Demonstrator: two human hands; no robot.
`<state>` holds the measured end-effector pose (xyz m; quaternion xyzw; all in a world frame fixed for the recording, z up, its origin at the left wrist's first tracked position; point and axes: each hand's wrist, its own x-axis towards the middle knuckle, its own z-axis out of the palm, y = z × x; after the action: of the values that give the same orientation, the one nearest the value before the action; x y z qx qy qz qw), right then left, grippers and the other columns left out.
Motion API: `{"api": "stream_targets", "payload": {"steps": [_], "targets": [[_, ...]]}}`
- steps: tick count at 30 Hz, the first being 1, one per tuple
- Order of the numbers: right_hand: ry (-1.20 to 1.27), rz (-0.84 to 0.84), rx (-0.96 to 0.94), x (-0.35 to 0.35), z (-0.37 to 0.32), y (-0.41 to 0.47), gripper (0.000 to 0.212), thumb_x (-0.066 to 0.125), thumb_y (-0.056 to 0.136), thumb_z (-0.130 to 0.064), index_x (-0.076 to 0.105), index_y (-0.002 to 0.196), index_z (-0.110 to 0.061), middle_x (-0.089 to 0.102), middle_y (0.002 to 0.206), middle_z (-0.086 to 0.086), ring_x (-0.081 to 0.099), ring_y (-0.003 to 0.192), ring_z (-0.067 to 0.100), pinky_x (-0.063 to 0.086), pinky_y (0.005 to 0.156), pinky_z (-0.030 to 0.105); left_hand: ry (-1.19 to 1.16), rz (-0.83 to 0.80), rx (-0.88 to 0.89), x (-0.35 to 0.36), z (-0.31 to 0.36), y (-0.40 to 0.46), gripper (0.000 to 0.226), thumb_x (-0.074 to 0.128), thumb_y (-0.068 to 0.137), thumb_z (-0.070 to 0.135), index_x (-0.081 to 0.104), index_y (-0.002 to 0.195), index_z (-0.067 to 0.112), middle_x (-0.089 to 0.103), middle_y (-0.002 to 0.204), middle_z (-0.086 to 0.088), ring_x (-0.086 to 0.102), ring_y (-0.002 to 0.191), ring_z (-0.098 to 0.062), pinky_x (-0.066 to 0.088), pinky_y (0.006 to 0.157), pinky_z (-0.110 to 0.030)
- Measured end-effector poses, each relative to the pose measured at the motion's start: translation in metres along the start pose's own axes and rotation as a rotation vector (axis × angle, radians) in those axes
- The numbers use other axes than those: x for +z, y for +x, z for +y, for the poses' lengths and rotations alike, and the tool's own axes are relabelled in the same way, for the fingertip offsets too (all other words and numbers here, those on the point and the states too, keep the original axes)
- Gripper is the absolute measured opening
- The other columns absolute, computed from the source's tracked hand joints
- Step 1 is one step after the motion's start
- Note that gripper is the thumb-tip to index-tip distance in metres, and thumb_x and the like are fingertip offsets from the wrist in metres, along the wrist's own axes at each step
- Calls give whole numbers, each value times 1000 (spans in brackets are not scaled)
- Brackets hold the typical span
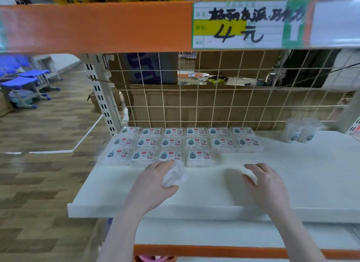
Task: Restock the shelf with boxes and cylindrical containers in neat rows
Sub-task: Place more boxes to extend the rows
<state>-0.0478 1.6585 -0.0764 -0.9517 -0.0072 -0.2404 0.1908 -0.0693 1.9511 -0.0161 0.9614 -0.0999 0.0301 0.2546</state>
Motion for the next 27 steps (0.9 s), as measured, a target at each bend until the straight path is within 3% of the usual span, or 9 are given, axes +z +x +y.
{"api": "stream_targets", "payload": {"steps": [8, 18, 27], "targets": [[12, 25, 103, -39, 57, 4, 20, 73, 76, -8, 72, 96, -9, 66, 89, 13, 63, 84, 35, 45, 68, 35, 42, -24, 54, 33, 60, 14, 67, 63, 84, 35, 33, 143, 30, 36, 146, 12, 32, 134, -10, 24, 103, -16], [68, -45, -36, -59, 144, 45, 21, 74, 74, -6, 73, 95, -10, 67, 90, 10, 64, 82, 33, 48, 70, 36, 49, -92, -35, 98, 148, 54, 68, 65, 82, 36, 35, 143, 30, 39, 144, 10, 37, 131, -10, 29, 101, -19], [120, -61, -86, -51, 166, 59, 23, 77, 70, -5, 73, 93, -11, 67, 84, 10, 64, 75, 33, 49, 63, 35, 6, -189, -76, 117, 155, 65, 60, 71, 78, 30, 49, 135, 29, 44, 131, 12, 48, 116, -6, 32, 90, -11]]}}
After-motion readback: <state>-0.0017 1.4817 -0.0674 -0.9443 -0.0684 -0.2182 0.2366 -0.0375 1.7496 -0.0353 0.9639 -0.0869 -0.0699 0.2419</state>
